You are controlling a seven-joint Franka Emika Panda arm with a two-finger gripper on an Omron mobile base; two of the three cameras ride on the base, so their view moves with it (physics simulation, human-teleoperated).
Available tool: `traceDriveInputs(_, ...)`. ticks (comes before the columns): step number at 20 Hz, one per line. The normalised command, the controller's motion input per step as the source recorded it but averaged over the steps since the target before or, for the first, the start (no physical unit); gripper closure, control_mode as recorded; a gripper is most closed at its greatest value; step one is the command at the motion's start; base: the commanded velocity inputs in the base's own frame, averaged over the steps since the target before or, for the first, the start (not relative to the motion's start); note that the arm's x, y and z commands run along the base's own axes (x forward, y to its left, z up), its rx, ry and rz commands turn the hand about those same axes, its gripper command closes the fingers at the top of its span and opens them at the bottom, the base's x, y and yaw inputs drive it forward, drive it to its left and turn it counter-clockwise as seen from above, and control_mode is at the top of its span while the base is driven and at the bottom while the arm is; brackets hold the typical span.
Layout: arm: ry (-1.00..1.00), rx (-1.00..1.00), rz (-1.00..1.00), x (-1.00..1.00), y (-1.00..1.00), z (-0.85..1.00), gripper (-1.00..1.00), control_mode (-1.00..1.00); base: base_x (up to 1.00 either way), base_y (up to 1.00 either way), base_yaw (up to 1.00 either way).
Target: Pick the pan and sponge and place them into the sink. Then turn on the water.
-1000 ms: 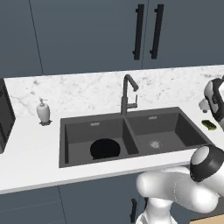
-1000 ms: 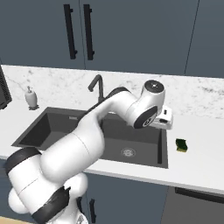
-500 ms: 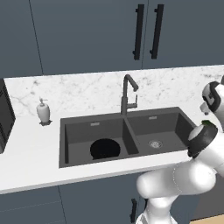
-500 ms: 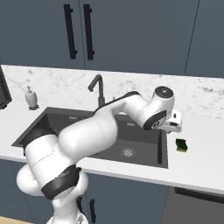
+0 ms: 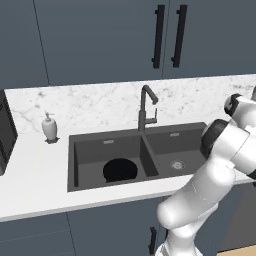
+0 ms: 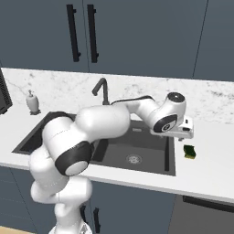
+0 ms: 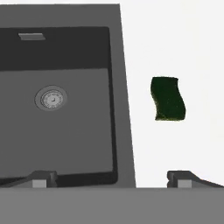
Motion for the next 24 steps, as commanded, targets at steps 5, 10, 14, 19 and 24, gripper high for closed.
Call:
traceDriveInputs(5, 0.05, 0.0, 0.06, 0.28, -0.4, -0.3, -1.0, -1.0, 0.0, 0.0, 0.0)
traceDriveInputs(10, 0.04, 0.0, 0.06, 0.27, -0.37, -0.3, -1.0, -1.0, 0.0, 0.0, 0.0)
traceDriveInputs(14, 0.05, 0.0, 0.04, 0.26, -0.38, -0.23, -1.0, -1.0, 0.0, 0.0, 0.0)
traceDriveInputs(19, 0.03, 0.0, 0.02, 0.29, -0.31, -0.15, -1.0, -1.0, 0.0, 0.0, 0.0)
traceDriveInputs(24, 0.0, 0.0, 0.0, 0.31, 0.0, -0.21, -1.0, -1.0, 0.0, 0.0, 0.0)
